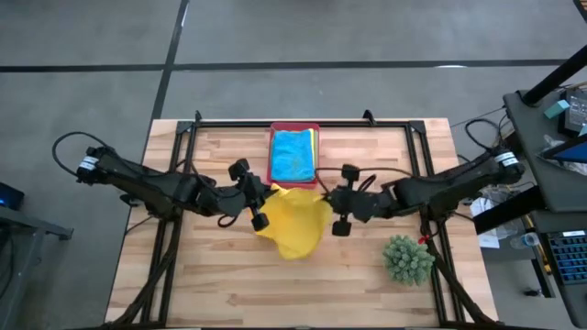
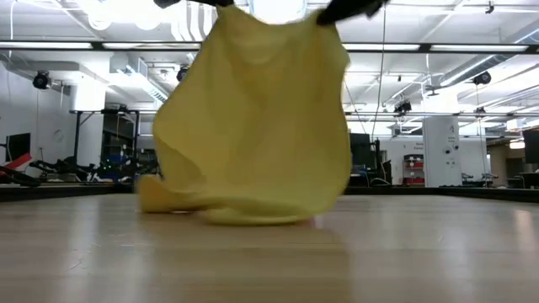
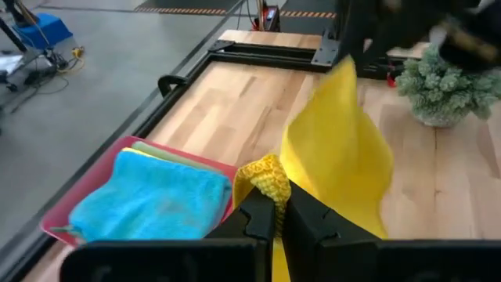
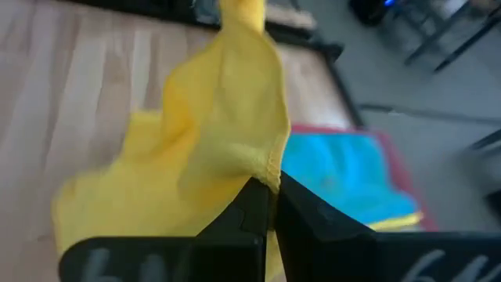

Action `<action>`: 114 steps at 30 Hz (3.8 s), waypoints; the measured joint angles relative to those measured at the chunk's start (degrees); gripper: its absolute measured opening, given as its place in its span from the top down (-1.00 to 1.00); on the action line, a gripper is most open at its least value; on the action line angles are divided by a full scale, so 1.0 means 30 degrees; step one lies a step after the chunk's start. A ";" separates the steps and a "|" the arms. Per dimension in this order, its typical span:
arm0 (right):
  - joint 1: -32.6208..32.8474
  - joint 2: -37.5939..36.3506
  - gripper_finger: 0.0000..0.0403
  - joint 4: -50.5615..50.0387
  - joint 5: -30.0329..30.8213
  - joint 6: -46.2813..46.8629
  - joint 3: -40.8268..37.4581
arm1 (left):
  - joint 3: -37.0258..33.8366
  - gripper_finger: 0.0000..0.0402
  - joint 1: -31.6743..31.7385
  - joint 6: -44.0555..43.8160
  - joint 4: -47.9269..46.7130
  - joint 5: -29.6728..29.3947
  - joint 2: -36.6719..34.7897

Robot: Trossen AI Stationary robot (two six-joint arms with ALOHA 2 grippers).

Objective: Fold microfiber towels
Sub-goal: Fold the yellow towel

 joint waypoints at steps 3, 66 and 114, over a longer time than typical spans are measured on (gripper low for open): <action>-0.0157 -0.0392 0.96 -0.1006 0.1143 -0.1659 0.1275 | 0.0045 1.00 0.0000 0.1089 -0.0015 0.0009 -0.0530; 0.1383 0.1899 0.39 0.0660 -1.4069 0.7309 -0.4836 | -0.1601 0.32 -0.2232 -0.0400 0.1787 1.6021 0.7089; -0.4534 0.5339 0.82 0.6725 -0.8343 0.3272 -0.7084 | -0.6069 0.65 0.0812 -0.1726 0.5631 0.8985 0.8632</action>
